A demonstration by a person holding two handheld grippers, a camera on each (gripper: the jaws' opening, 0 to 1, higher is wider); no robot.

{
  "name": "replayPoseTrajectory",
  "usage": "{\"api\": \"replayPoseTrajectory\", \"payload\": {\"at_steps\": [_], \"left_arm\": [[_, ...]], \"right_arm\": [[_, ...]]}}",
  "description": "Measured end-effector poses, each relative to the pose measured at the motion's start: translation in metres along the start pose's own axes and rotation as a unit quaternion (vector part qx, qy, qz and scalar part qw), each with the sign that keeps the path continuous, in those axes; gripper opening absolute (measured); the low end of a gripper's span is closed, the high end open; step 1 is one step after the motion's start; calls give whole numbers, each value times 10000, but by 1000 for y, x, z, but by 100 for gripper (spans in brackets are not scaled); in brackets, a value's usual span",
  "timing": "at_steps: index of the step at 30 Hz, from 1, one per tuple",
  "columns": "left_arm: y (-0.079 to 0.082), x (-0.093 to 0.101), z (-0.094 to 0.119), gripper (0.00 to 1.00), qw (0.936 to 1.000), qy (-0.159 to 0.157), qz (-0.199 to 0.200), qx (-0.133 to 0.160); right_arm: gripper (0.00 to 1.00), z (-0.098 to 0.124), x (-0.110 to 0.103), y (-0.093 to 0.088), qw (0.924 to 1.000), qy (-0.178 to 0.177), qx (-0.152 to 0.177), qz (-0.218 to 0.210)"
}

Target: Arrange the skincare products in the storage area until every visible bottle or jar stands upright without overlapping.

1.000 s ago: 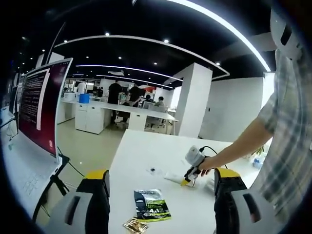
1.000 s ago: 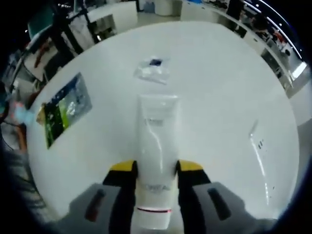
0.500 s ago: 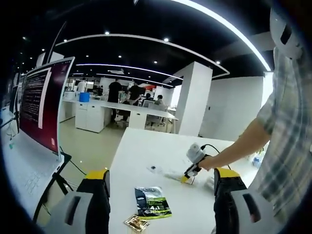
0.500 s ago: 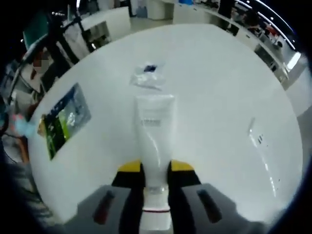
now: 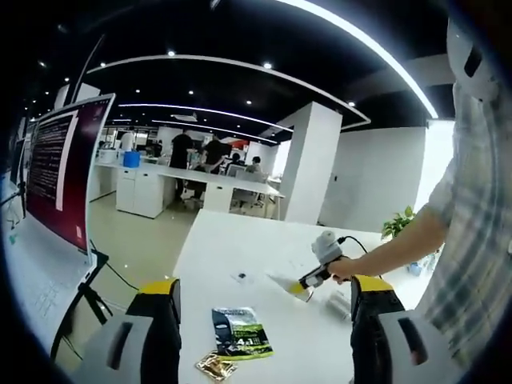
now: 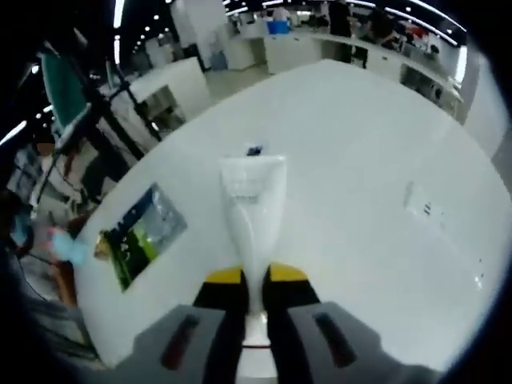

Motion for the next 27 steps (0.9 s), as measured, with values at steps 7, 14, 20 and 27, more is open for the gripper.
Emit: {"api": "replayPoseTrajectory", "payload": {"at_steps": [7, 14, 20, 27], "left_arm": [[-5, 9, -9, 87, 9997, -87, 222, 27], [-4, 32, -19, 85, 9980, -457, 446, 33], [-3, 40, -21, 84, 9963, -597, 616, 100], [-3, 49, -19, 80, 9935, -708, 880, 172]], "right_arm": [[6, 44, -53, 15, 9957, 430, 770, -269], [6, 89, -112, 35, 9760, 1268, 1591, -777], [6, 123, -159, 55, 9598, 1665, 2083, -871], [6, 145, -188, 75, 9503, 1970, 2349, -544]]}}
Point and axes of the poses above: the point that each gripper's makers call its tool centre point, and the gripper's own axes: z roughly backward along the fingers, x roughly to its right, y roughly out of its top, the point moved 2 cm from there along z, roughly backward along the fingers, and after that the axes turned 14 degrees about x, right-handed, at the moved point
